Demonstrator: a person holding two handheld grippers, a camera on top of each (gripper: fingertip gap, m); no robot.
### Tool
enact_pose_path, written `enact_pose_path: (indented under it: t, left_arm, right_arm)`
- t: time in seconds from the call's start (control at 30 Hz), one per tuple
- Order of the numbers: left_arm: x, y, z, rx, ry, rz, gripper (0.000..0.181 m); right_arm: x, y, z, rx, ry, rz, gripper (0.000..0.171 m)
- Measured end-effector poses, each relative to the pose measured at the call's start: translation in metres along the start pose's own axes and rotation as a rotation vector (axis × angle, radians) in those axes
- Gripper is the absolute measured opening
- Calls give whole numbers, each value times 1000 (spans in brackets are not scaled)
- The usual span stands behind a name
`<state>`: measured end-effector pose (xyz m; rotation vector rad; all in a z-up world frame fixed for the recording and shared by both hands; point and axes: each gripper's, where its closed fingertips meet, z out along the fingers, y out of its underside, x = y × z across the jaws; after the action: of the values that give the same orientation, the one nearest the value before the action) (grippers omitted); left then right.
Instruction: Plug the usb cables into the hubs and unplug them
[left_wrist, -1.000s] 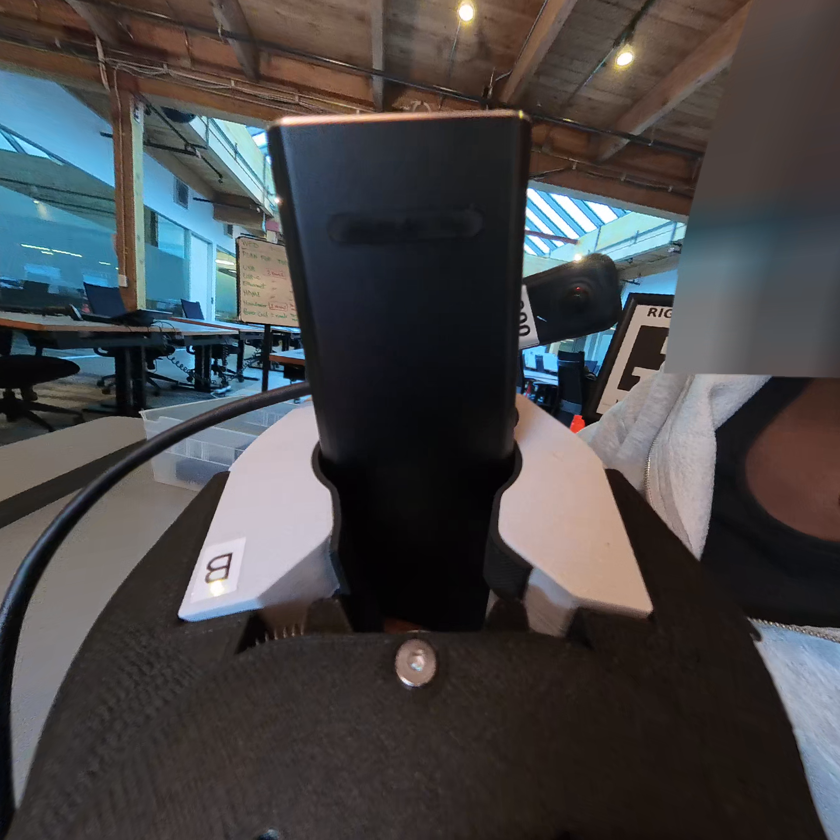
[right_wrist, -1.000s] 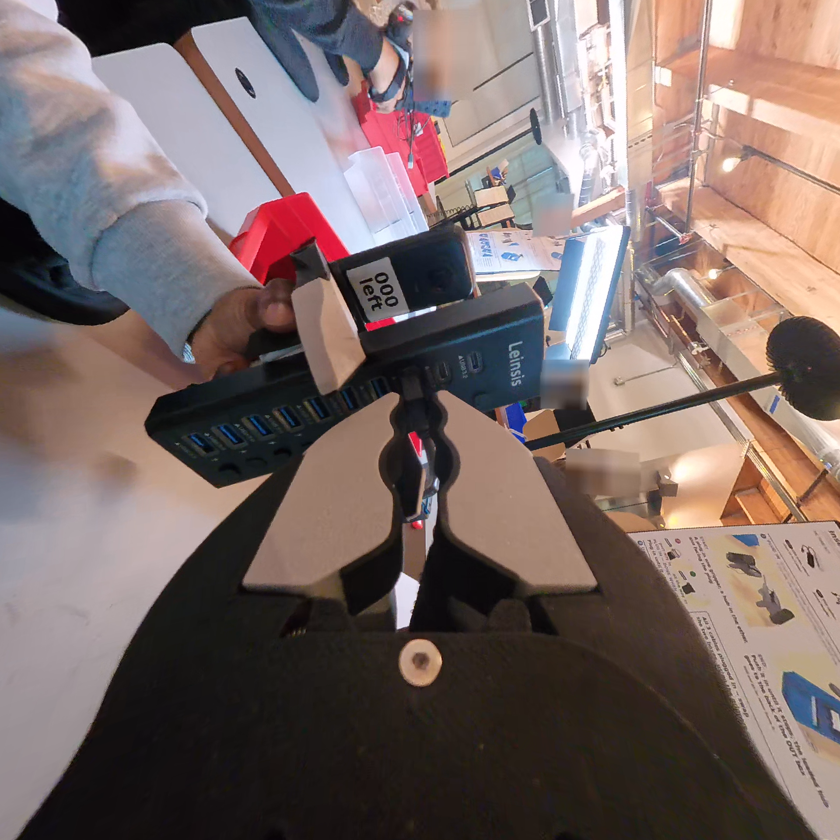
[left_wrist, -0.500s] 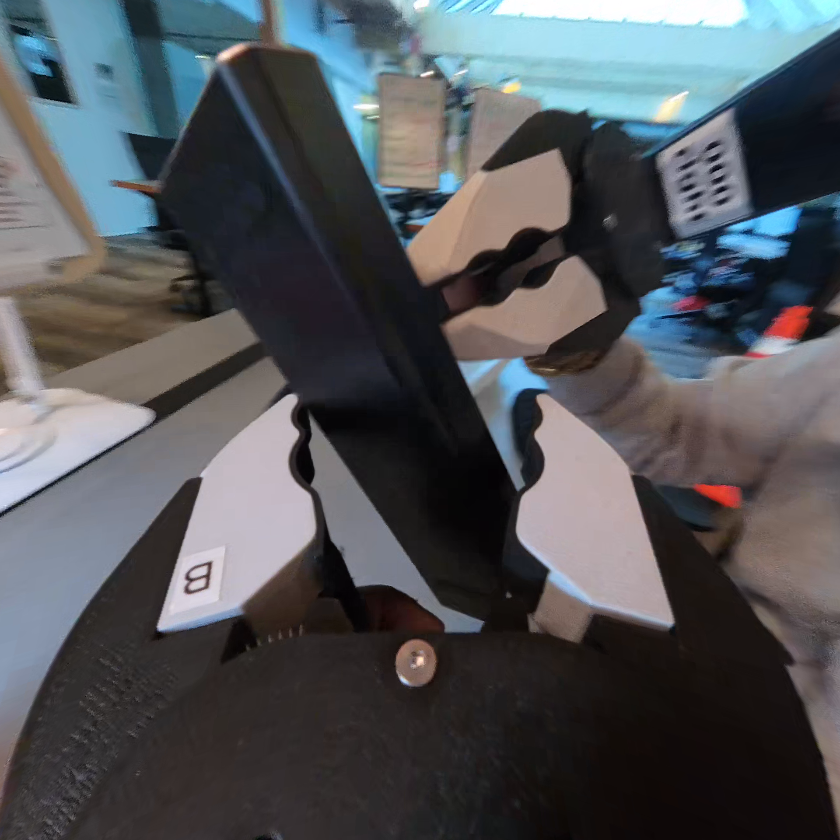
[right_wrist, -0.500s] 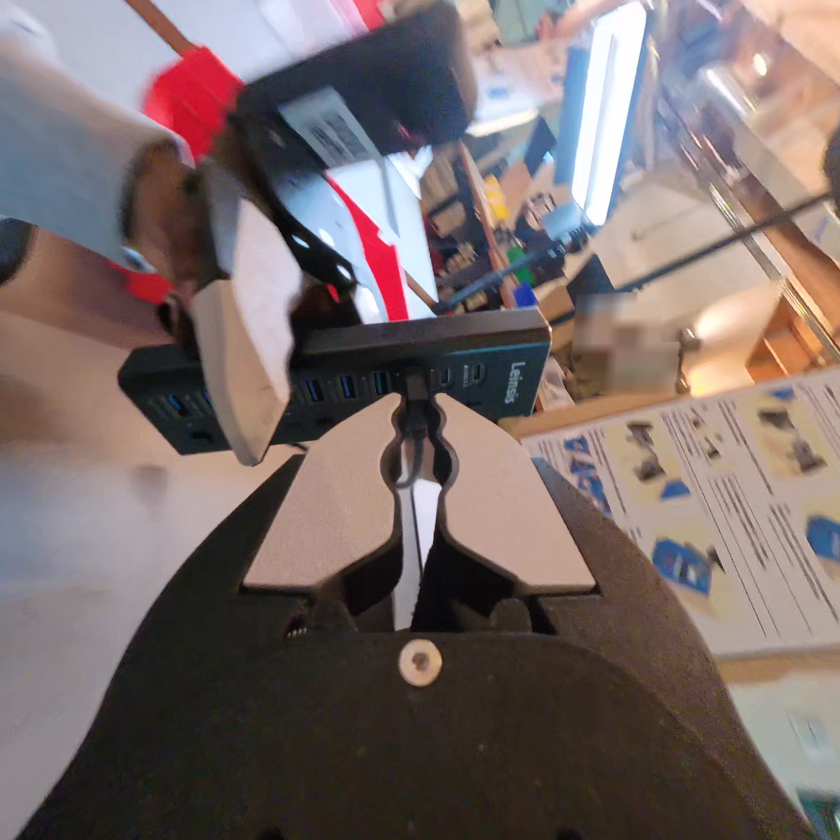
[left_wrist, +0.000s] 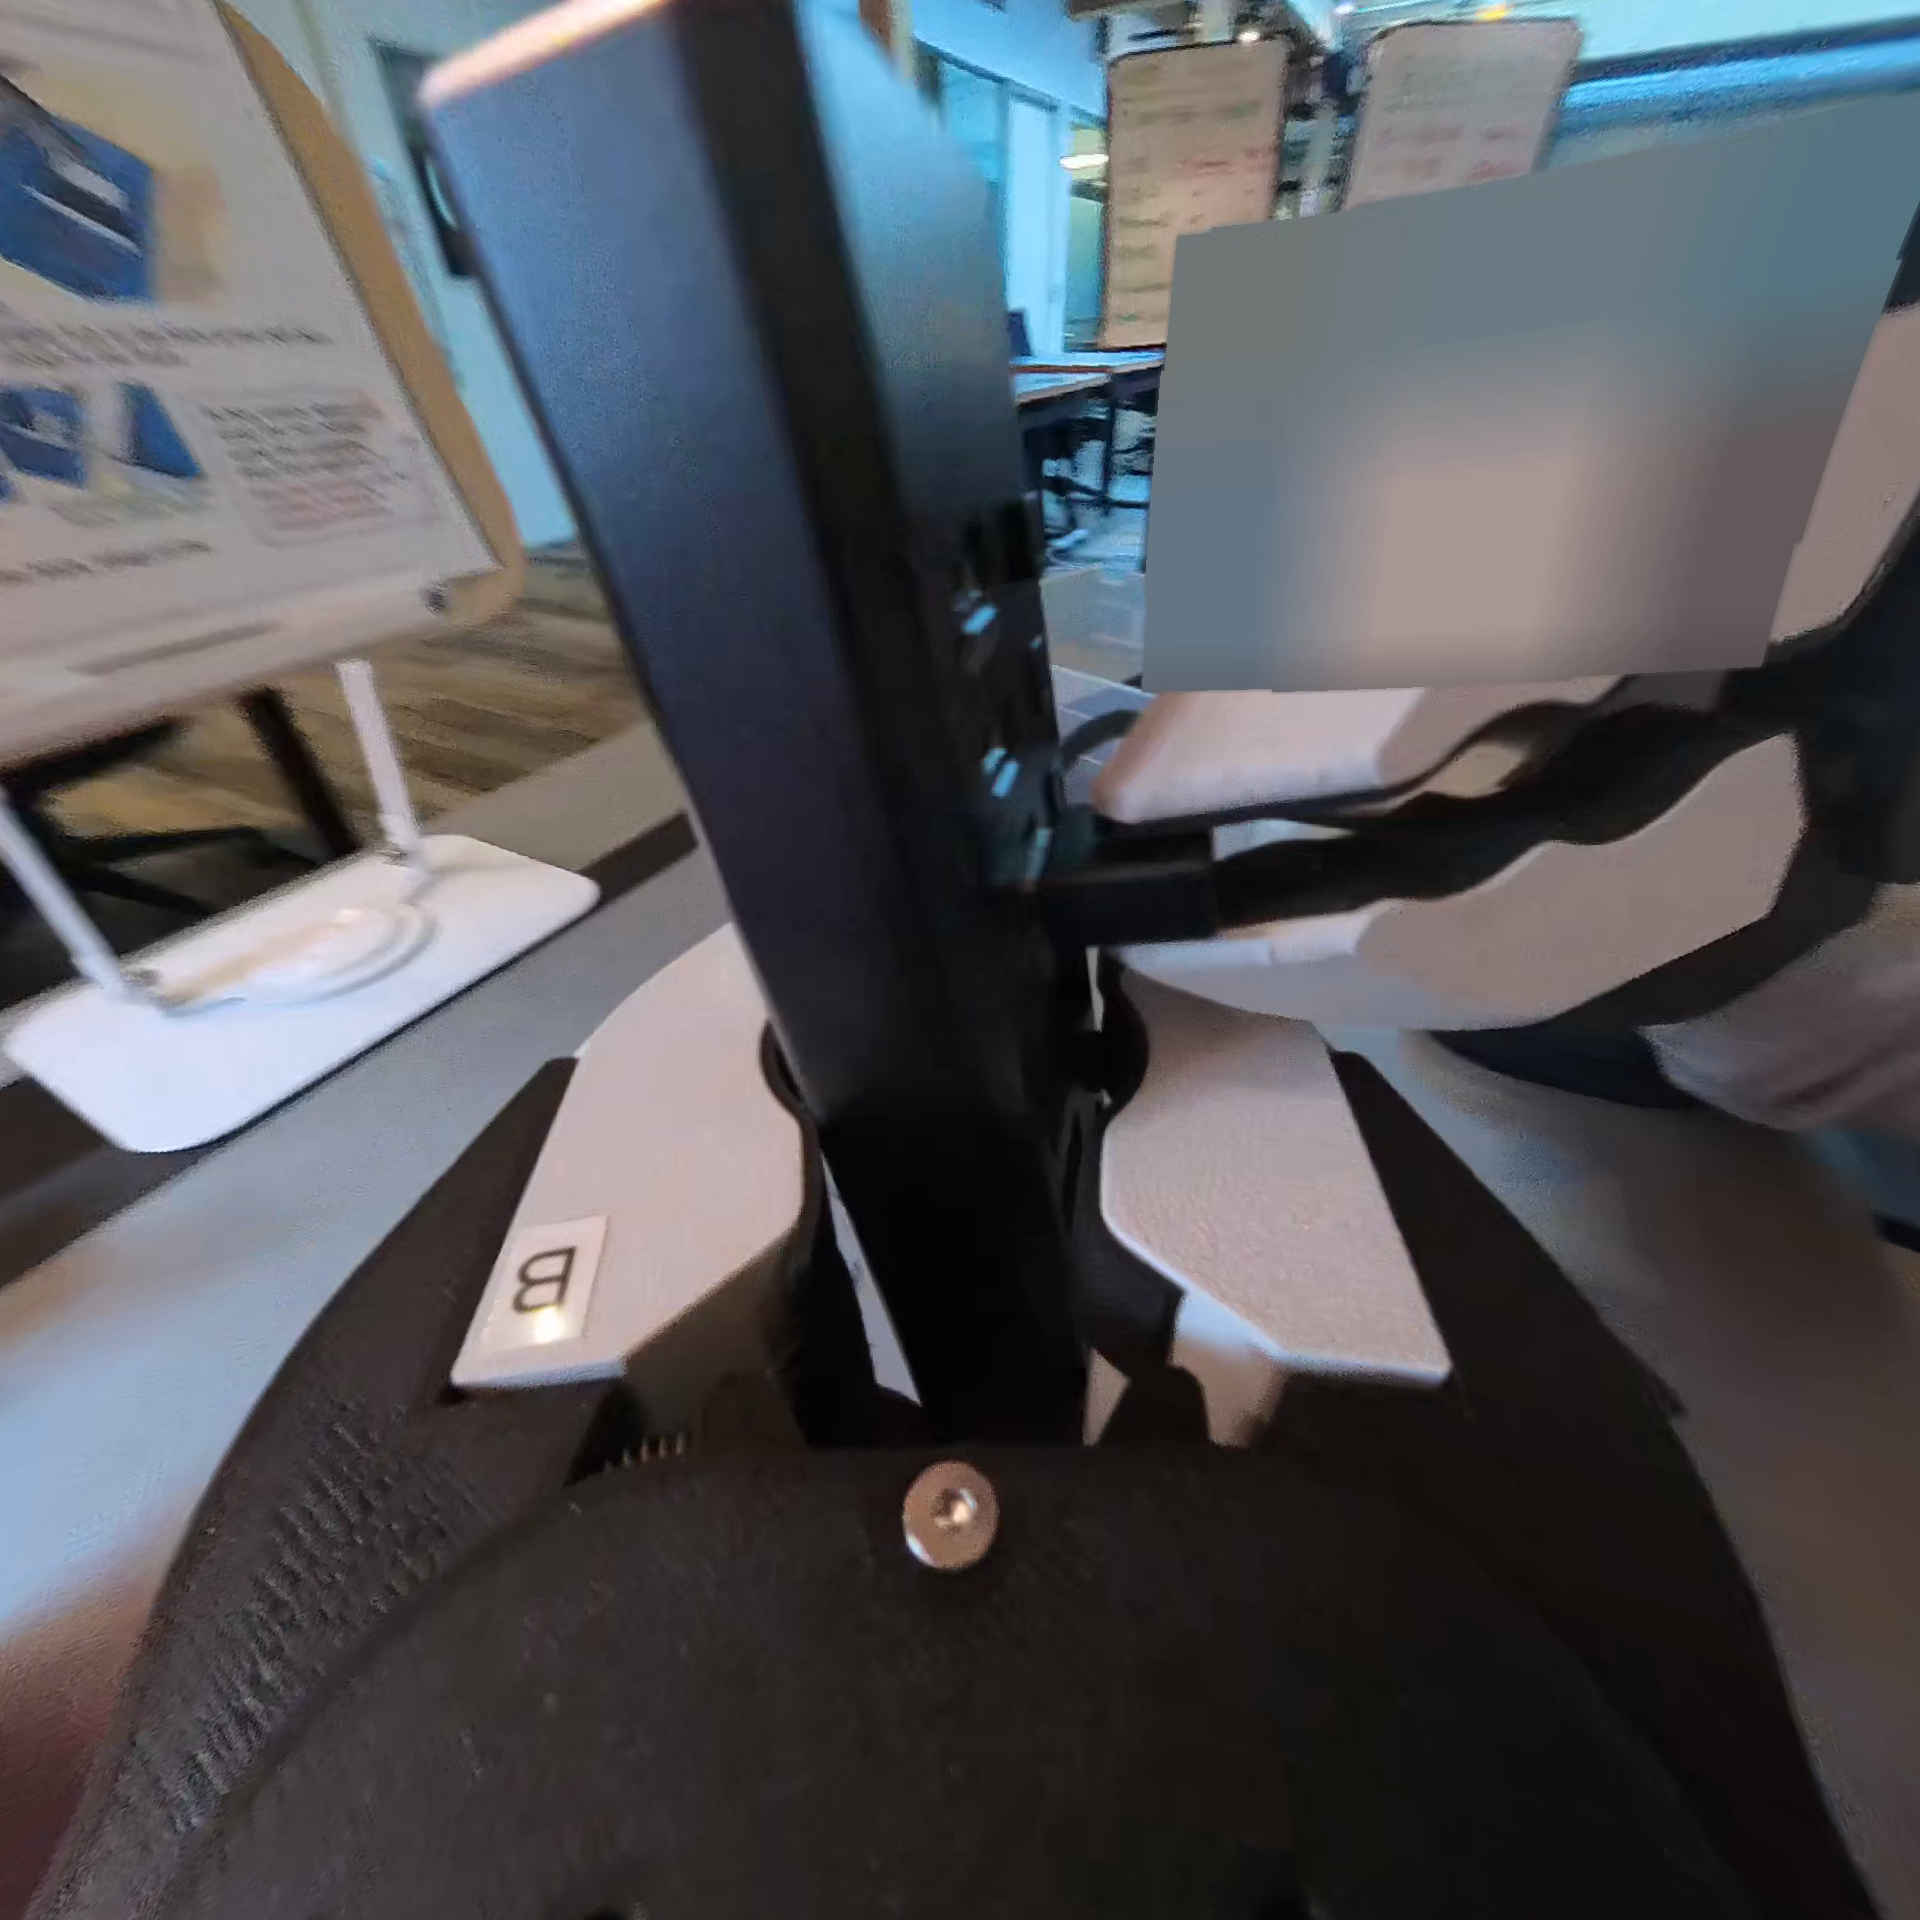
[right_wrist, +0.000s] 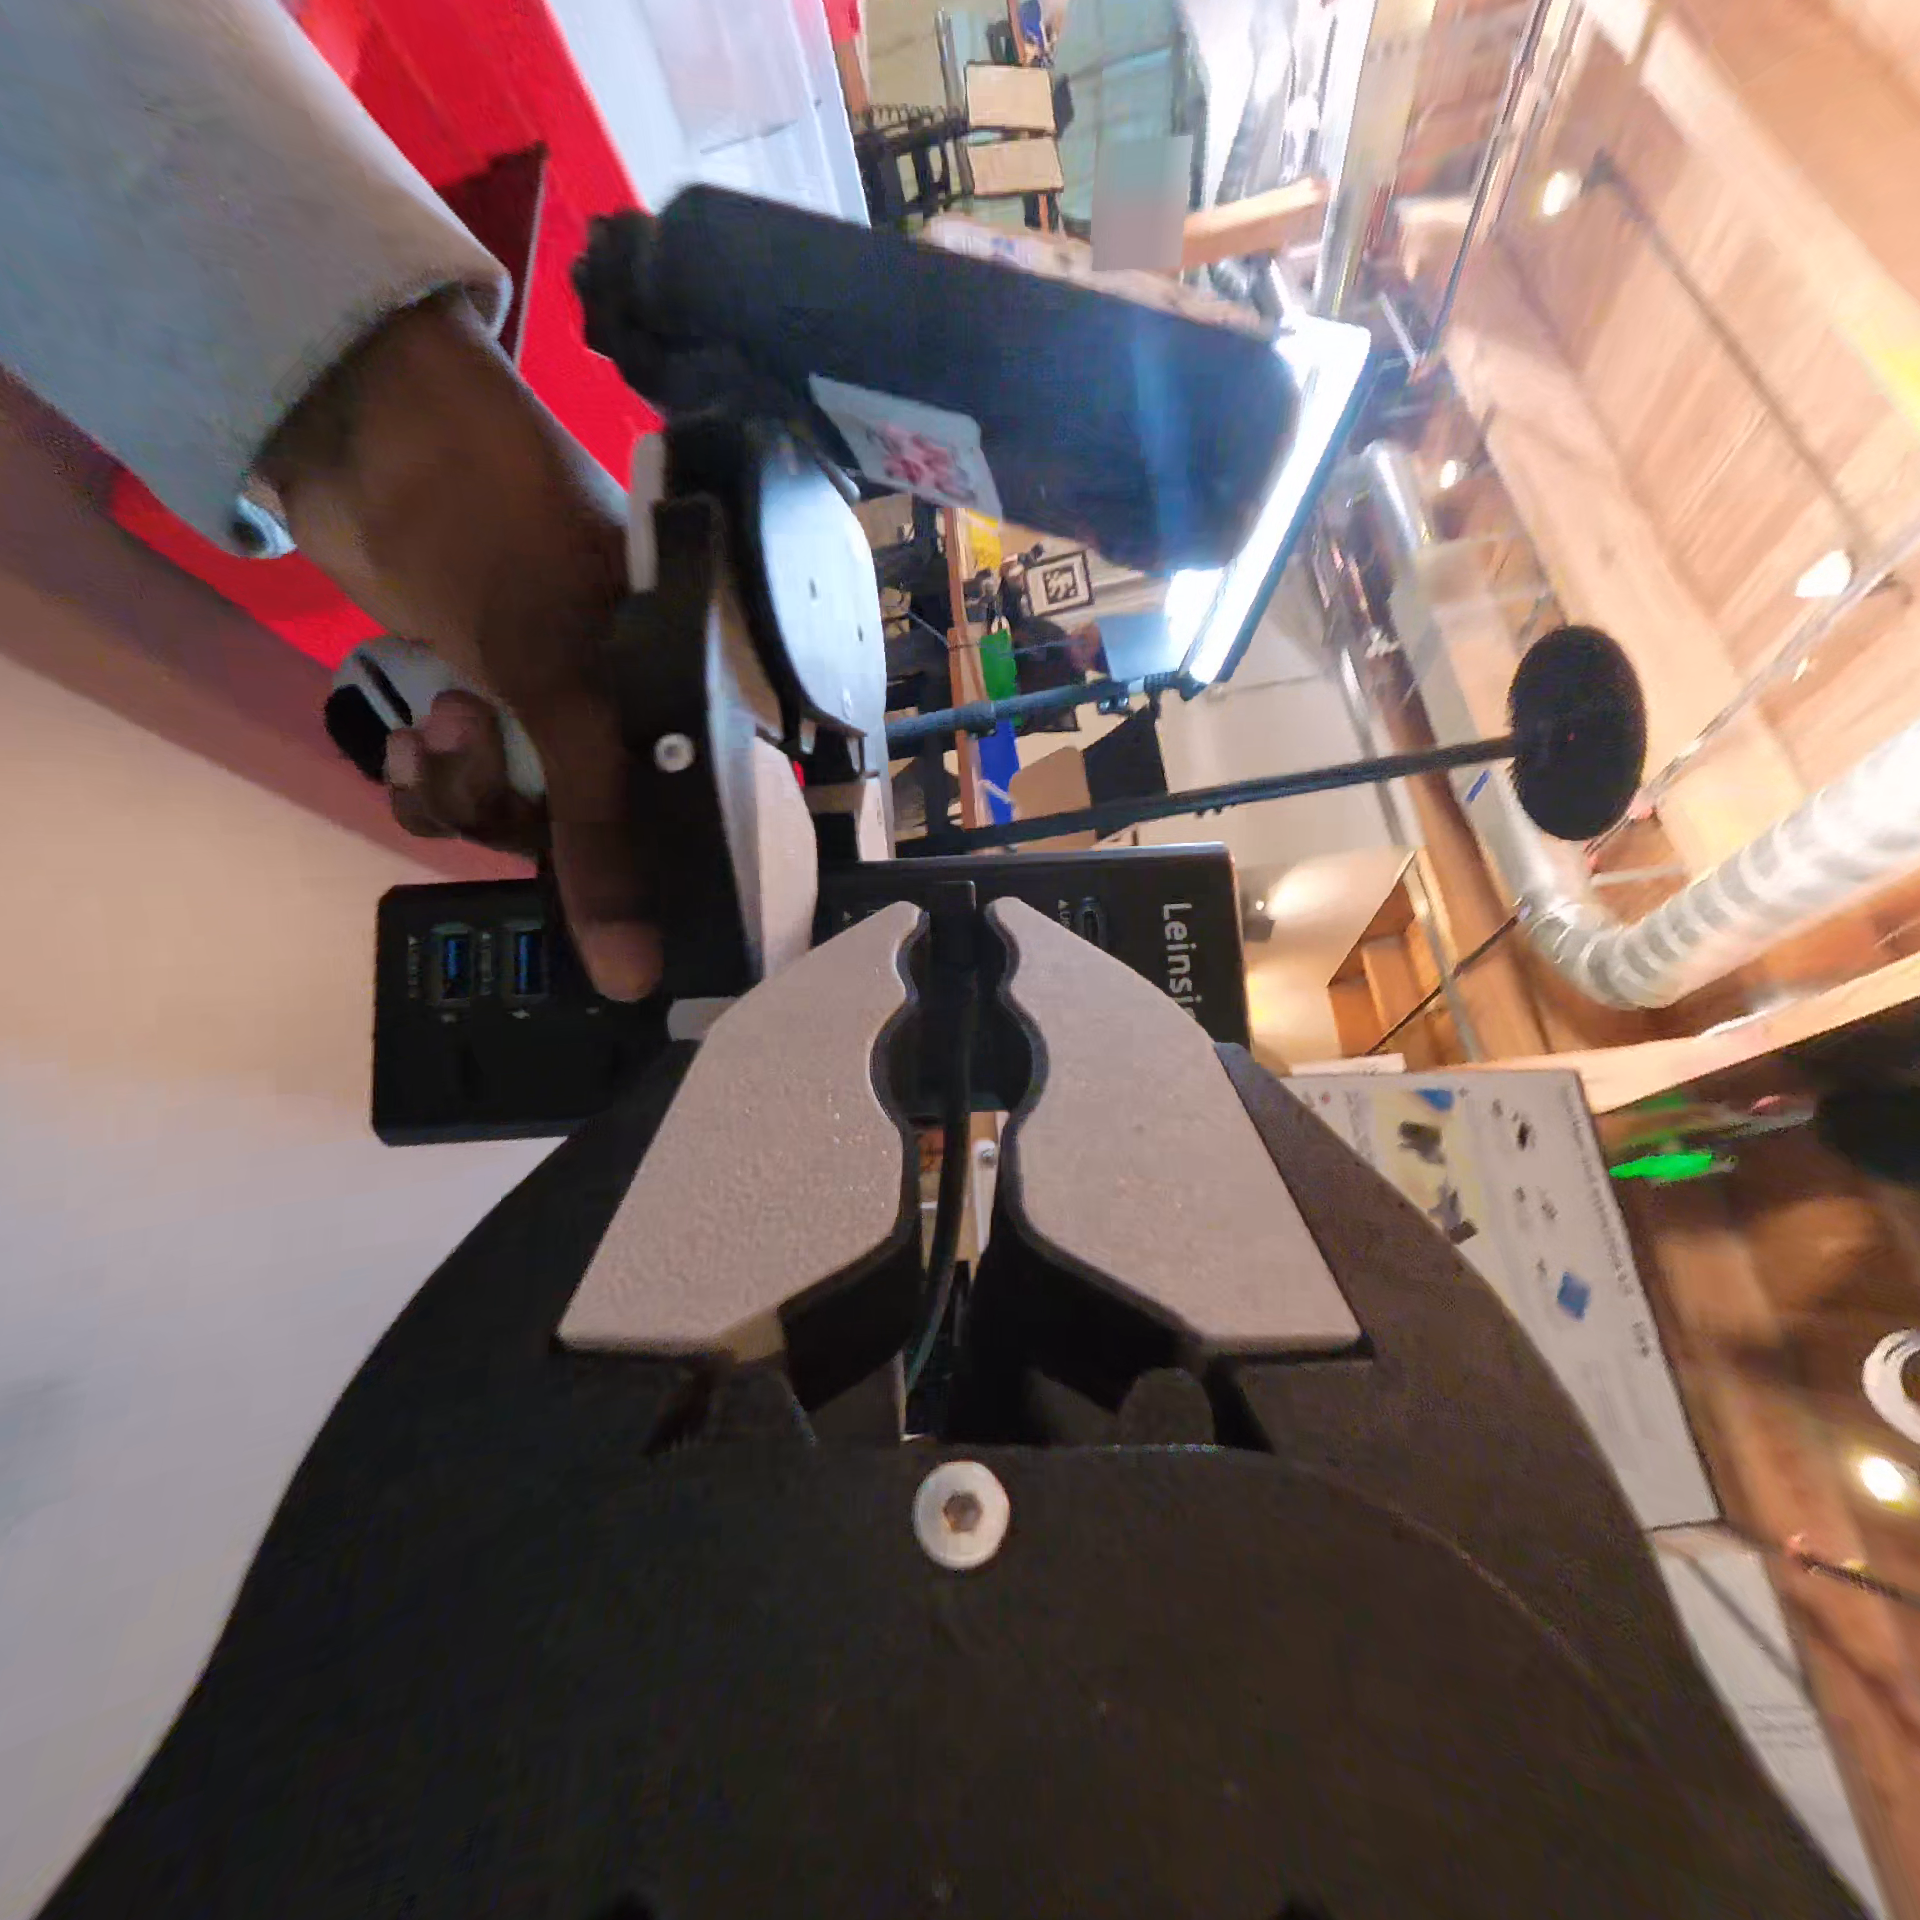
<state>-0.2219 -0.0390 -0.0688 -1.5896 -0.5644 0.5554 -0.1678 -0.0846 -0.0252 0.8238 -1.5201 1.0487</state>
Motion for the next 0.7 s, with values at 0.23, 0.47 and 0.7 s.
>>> enact_pose_path:
  t: [0.23,0.47,0.7]
  left_arm:
    - [-25,-4,-8,-1,-213,100,43]
    - [-50,6,-13,-56,-386,146,44]
    - [-50,5,-13,-16,-349,152,40]
  right_arm:
    - [0,6,4,-45,11,15,10]
    - [-5,18,19,-125,188,-162,8]
    - [-7,14,17,-88,239,-248,8]
